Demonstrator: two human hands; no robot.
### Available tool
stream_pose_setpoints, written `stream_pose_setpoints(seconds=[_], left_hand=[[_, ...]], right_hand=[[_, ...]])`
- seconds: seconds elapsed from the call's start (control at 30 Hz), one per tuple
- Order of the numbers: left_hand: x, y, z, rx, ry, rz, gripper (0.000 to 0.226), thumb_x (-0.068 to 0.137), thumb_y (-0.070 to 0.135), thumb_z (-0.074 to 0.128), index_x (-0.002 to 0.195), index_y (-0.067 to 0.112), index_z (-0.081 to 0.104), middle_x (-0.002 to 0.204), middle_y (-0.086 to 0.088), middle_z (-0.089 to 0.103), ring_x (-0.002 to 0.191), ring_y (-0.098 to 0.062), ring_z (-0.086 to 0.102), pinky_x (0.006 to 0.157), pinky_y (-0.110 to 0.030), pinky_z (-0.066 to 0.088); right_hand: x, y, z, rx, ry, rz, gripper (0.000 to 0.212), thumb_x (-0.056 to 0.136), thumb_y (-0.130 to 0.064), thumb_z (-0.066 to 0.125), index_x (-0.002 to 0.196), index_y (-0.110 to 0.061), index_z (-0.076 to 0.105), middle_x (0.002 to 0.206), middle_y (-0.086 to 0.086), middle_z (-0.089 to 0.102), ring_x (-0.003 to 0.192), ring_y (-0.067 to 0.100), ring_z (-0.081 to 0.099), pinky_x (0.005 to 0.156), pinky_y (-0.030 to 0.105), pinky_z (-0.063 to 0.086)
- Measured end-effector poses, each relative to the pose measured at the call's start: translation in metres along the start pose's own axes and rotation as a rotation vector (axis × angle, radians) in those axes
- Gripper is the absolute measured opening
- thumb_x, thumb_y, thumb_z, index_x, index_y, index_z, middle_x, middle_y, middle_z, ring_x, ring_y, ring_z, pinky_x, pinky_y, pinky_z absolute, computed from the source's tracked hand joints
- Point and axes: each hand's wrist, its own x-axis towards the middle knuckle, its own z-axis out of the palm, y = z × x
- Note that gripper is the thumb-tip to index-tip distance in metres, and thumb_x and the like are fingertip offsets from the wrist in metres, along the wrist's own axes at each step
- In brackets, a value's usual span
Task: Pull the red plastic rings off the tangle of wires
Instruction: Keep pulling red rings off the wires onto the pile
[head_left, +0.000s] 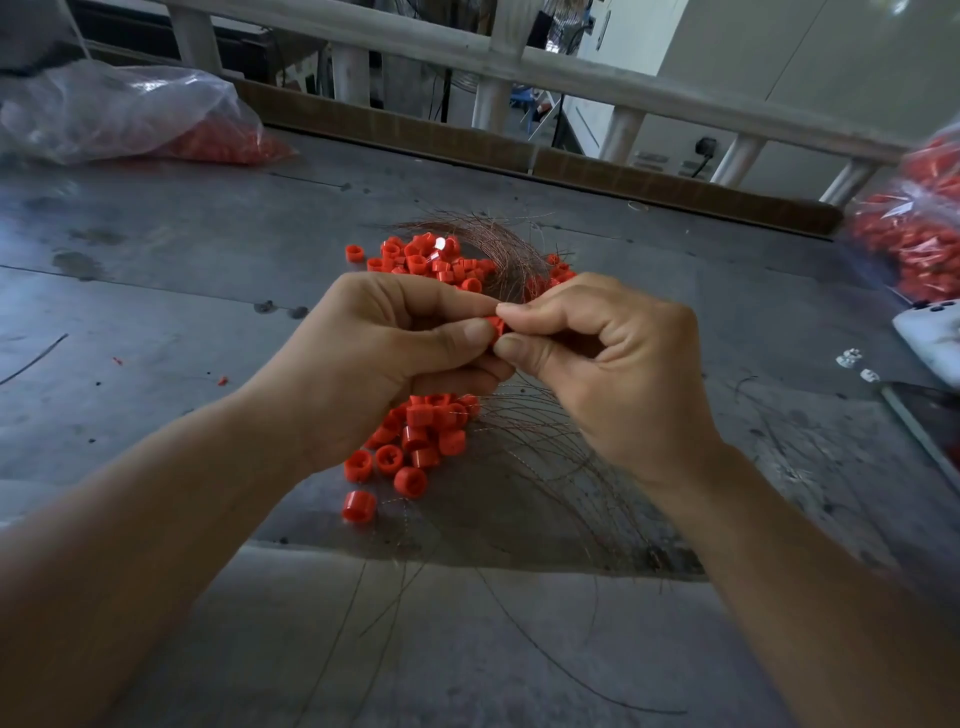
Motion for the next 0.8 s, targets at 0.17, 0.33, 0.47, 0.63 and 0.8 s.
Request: stream_pose_setpoints(seconds=[0.17, 0.33, 0.47, 0.63, 0.8], left_hand=[[0.0014, 0.0011, -0.0028, -0.039, -0.050, -0.049, 0.021, 0.062, 0.015, 0.062, 0.077, 0.014, 0.076, 0.072, -0.007, 0.072, 0.067, -0.013, 0.070, 0.058, -0.017, 0.054], [0.0009, 0.0006, -0.0028, -0.062, -0.059, -0.058, 0.014, 0.061, 0.011, 0.062, 0.071, 0.011, 0.072, 0.067, -0.009, 0.070, 0.063, -0.016, 0.069, 0.055, -0.020, 0.054], [0.0000, 0.0013, -0.0036, -0.060, -0.074, -0.070, 0.020, 0.061, 0.010, 0.061, 0.081, 0.006, 0.065, 0.066, -0.010, 0.069, 0.061, -0.016, 0.069, 0.053, -0.020, 0.054], [-0.0011, 0.0024, -0.0032, -0.063, -0.100, -0.085, 0.038, 0.063, 0.009, 0.060, 0.100, 0.008, 0.052, 0.064, -0.011, 0.068, 0.057, -0.017, 0.068, 0.050, -0.020, 0.053], [-0.0024, 0.0011, -0.0002, -0.010, -0.105, -0.018, 0.045, 0.063, 0.020, 0.064, 0.106, 0.014, 0.051, 0.067, -0.011, 0.070, 0.061, -0.018, 0.069, 0.053, -0.021, 0.054]], right_hand=[[0.0025, 0.0013, -0.0010, 0.078, -0.033, 0.040, 0.025, 0.070, -0.012, 0.070, 0.094, -0.006, 0.067, 0.080, -0.002, 0.063, 0.075, 0.010, 0.063, 0.070, 0.023, 0.053], [0.0032, 0.0039, -0.0015, 0.133, -0.065, 0.061, 0.026, 0.067, -0.015, 0.072, 0.092, -0.015, 0.065, 0.077, -0.008, 0.063, 0.072, 0.006, 0.063, 0.068, 0.019, 0.051], [0.0036, 0.0056, -0.0020, 0.243, -0.152, 0.144, 0.024, 0.069, -0.018, 0.071, 0.090, -0.026, 0.063, 0.076, -0.010, 0.061, 0.072, 0.003, 0.061, 0.066, 0.015, 0.050], [0.0051, 0.0058, -0.0055, 0.142, -0.320, 0.113, 0.031, 0.075, -0.028, 0.063, 0.105, -0.028, 0.058, 0.081, -0.012, 0.052, 0.078, -0.001, 0.052, 0.066, 0.010, 0.042], [0.0050, 0.0027, -0.0025, 0.079, -0.321, 0.146, 0.017, 0.077, -0.028, 0.061, 0.089, -0.016, 0.064, 0.081, -0.012, 0.051, 0.075, 0.001, 0.053, 0.065, 0.012, 0.043]])
